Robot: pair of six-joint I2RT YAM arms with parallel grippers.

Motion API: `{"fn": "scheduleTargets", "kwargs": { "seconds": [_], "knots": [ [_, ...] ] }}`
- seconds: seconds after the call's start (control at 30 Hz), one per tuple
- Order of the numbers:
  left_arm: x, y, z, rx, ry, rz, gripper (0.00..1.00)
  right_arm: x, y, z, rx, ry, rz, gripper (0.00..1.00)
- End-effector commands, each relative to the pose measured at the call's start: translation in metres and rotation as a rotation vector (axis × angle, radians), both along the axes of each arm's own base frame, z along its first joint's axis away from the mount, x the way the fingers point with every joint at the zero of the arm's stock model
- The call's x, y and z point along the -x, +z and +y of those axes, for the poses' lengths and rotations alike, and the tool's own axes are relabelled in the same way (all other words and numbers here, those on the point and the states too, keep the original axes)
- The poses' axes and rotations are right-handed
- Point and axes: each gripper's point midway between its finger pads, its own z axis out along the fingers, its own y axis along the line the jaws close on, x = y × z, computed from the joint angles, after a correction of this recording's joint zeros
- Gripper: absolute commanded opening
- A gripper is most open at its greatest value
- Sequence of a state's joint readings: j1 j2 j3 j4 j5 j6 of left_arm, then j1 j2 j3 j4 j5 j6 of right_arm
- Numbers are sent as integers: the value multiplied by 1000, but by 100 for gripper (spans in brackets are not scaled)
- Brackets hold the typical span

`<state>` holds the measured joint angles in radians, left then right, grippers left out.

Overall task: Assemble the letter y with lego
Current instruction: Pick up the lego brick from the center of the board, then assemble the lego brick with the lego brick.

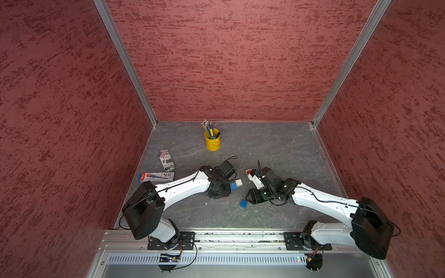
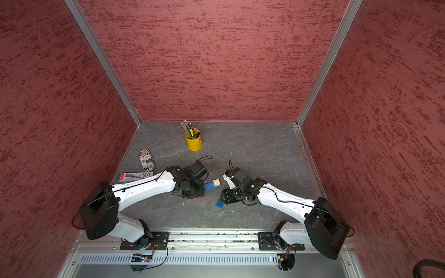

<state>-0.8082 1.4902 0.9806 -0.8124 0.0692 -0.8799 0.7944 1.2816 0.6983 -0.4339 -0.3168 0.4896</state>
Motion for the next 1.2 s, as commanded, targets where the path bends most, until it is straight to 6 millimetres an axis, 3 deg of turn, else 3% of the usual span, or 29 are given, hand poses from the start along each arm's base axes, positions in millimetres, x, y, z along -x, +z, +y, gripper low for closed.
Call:
{"fn": "scheduleTargets", "kwargs": {
  "seconds": [0.0, 0.13, 0.33, 0.7, 1.17],
  "knots": [
    [-10, 4, 10, 19, -2, -17, 22, -6, 11, 11, -67, 17, -30, 51],
    [-27, 9, 11, 63, 21, -28, 21, -9, 21, 20, -111, 40, -55, 51],
    [-43, 10, -2, 106, 20, -26, 21, -13, 15, 20, -90, 35, -49, 51],
    [-52, -11, -22, 103, 22, 33, 20, -12, 5, 15, -63, 32, -52, 51],
    [-53, -28, -27, 48, 36, 76, 16, -11, -2, 6, -33, 36, -61, 51]
  ]
}}
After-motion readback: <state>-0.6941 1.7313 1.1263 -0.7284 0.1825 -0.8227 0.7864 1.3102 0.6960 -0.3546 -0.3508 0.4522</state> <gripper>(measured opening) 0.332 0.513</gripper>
